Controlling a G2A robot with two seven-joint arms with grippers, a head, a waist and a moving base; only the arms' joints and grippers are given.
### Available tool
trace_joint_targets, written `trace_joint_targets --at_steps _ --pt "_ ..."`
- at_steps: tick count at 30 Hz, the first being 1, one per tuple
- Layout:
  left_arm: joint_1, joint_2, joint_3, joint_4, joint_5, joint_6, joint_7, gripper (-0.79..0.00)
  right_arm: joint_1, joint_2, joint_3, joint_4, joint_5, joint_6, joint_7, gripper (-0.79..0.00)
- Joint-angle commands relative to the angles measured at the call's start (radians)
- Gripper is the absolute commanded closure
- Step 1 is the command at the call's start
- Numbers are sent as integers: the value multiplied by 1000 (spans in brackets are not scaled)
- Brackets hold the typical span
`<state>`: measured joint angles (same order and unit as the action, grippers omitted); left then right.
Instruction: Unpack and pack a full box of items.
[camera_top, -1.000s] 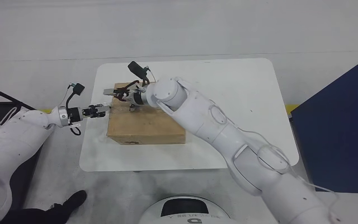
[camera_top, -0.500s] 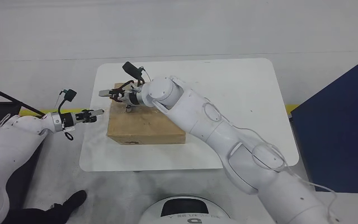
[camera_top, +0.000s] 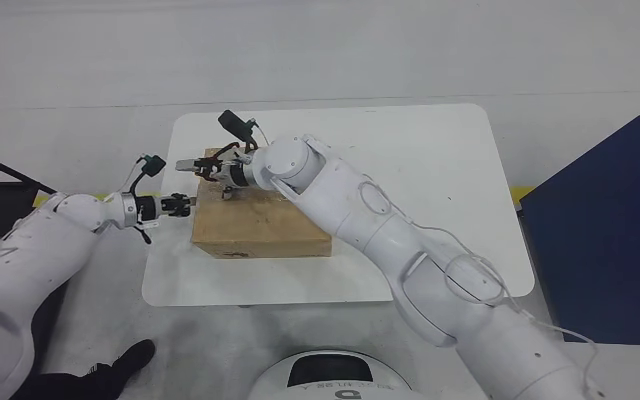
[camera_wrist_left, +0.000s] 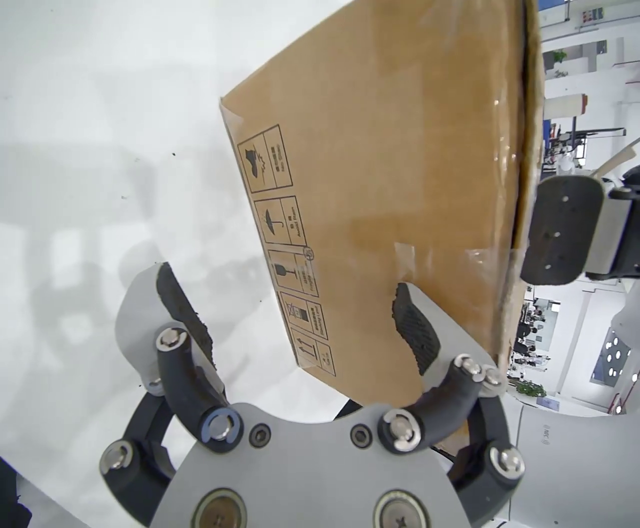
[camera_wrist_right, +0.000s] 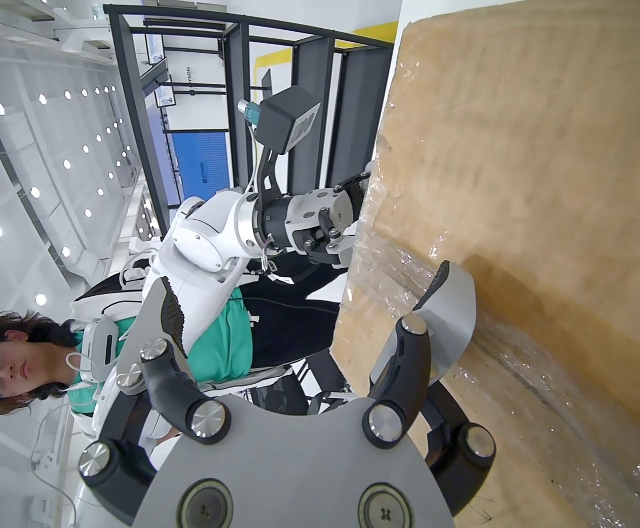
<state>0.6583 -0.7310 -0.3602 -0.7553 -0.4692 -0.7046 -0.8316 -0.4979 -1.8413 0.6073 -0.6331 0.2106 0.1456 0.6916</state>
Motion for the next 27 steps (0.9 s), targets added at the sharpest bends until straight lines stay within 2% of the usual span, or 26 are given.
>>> trace_joint_targets --at_steps 1,27 --pt "-1 -5 -7 1 10 1 -3 -785 0 -1 5 7 -1 -4 1 -785" --pt "-18 -80 -80 -79 142 91 -24 -785 1 -1 72 48 -32 -53 54 -785"
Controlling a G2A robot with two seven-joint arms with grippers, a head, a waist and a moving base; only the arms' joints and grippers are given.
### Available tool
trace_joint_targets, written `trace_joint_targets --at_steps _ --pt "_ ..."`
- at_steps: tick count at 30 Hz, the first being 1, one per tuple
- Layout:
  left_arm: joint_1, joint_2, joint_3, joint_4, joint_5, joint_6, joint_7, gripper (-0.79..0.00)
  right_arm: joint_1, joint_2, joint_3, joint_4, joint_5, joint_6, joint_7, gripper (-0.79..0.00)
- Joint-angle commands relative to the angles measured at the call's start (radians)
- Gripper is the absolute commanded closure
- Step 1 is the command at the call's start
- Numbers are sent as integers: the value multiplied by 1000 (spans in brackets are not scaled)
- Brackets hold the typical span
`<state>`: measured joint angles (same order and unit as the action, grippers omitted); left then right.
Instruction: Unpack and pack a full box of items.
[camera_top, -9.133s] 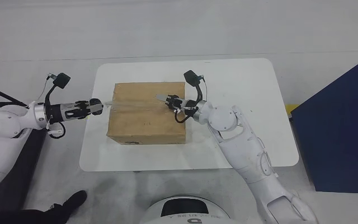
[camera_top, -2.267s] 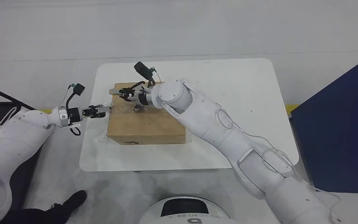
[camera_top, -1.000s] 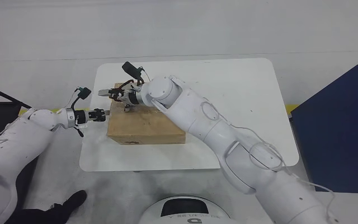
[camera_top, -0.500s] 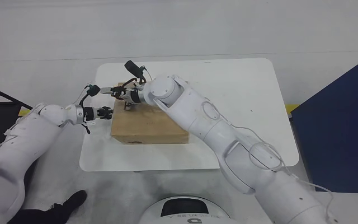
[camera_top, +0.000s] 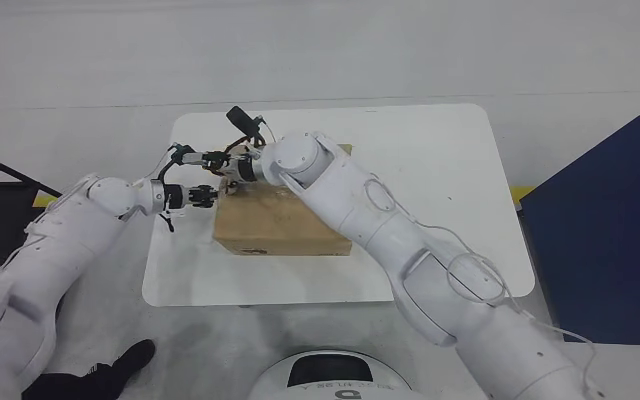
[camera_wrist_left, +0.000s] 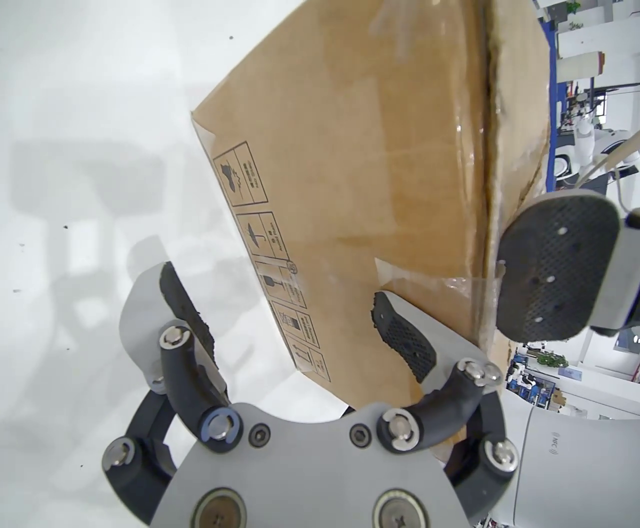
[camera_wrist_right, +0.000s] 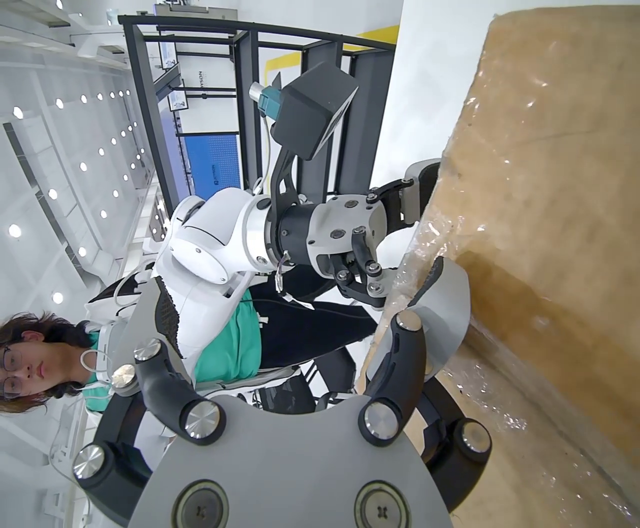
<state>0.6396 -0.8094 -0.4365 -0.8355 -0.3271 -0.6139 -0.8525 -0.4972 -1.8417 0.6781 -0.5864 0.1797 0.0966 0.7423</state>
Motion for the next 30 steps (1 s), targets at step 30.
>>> trace_joint_targets --at_steps 30 --pt "50 59 -223 198 -70 -264 -90 -785 -717 286 579 -949 -347 -138 -173 -785"
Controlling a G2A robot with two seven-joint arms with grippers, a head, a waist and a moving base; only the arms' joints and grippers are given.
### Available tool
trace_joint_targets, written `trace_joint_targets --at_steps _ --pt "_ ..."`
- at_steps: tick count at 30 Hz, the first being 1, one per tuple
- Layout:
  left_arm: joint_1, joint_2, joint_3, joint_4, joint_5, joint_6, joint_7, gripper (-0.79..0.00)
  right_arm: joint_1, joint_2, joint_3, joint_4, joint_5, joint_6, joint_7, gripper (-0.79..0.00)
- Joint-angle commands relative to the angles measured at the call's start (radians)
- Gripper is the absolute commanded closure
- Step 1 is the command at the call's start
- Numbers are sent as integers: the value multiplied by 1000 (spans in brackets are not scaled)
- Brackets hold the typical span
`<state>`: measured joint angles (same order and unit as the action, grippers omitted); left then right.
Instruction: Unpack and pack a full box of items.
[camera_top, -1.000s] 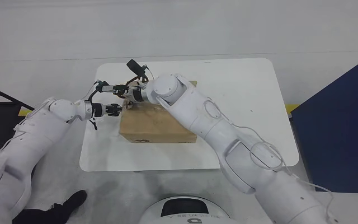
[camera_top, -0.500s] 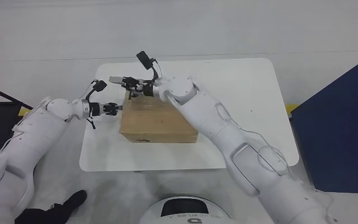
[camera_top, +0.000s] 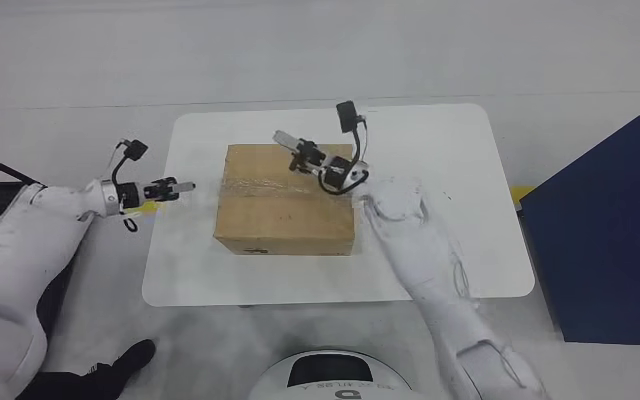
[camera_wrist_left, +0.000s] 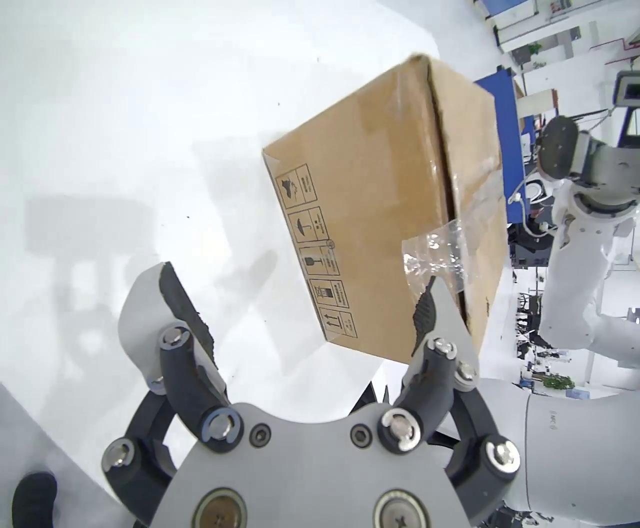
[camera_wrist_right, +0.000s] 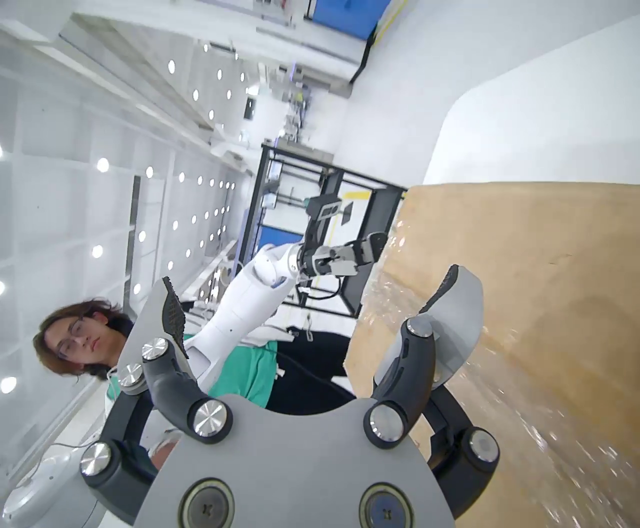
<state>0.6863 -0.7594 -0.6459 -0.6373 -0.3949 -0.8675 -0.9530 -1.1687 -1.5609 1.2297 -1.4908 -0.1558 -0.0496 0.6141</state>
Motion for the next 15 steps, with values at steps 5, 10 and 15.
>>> trace_joint_targets --at_steps 5,10,15 --pt "40 54 -85 -12 -54 -46 47 -785 -160 21 107 -117 1 -17 -126 -785" --pt "100 83 -146 -29 -131 -40 60 -785 -212 35 164 -118 25 -109 -149 -785" --pt "105 85 -149 -32 -134 -36 61 -784 -215 36 169 -117 26 -114 -146 -784"
